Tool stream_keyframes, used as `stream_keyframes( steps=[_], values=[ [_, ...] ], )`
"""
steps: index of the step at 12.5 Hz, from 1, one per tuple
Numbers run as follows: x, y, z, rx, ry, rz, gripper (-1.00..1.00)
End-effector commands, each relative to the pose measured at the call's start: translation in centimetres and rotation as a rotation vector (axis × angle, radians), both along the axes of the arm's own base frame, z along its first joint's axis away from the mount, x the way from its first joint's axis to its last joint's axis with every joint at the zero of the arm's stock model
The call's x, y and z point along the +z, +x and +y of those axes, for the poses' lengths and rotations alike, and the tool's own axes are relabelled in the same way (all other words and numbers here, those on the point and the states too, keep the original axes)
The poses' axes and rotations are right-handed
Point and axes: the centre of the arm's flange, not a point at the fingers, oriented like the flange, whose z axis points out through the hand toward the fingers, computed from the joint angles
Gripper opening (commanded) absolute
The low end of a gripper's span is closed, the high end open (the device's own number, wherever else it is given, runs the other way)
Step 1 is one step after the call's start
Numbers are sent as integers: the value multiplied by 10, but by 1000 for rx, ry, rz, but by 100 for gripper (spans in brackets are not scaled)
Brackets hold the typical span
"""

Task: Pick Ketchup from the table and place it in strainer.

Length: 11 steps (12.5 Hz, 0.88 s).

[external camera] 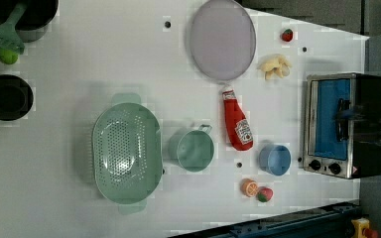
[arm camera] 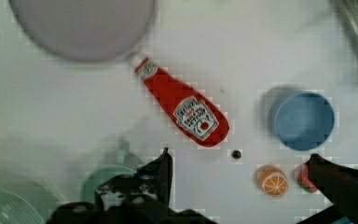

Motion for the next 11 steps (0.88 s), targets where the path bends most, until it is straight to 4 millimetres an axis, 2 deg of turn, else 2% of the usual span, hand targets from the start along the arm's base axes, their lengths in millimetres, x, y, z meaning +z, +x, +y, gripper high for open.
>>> stream_keyframes(
  steps=[1,6,11],
  values=[
    [-38,-1,6,301,43,18,100],
    [-103,-7,4,624,63,-29,100],
    [-185,-26,1,645,74,-19,100]
  ],
)
